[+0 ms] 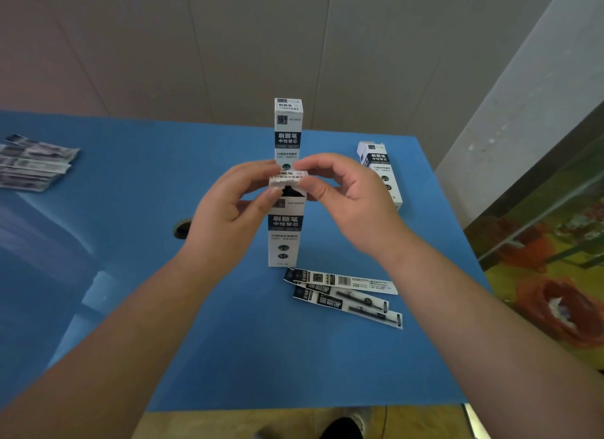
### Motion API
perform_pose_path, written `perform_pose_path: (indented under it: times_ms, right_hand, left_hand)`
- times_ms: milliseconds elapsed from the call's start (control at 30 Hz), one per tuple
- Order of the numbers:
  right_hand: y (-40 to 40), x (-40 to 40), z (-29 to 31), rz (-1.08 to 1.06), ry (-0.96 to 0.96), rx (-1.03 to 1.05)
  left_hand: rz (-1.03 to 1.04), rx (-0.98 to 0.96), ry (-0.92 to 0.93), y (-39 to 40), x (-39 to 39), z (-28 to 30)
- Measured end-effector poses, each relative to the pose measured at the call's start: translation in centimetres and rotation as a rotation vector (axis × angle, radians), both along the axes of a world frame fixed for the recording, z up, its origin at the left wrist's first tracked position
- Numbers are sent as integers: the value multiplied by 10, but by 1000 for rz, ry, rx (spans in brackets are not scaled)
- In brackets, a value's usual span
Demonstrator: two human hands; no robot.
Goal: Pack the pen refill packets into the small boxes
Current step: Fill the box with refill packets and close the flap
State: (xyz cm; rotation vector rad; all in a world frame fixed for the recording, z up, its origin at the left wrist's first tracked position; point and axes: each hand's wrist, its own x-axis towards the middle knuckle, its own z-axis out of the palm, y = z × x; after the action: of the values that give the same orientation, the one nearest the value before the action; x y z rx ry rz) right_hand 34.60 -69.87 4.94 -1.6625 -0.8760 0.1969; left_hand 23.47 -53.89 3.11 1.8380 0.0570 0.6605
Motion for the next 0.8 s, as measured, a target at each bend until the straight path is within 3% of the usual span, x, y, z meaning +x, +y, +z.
perform_pose_path:
  times_ms: [800]
  right_hand:
    - [0,-5,6,31,-28,-30]
  left_hand:
    - [54,-19,18,3,5,-1]
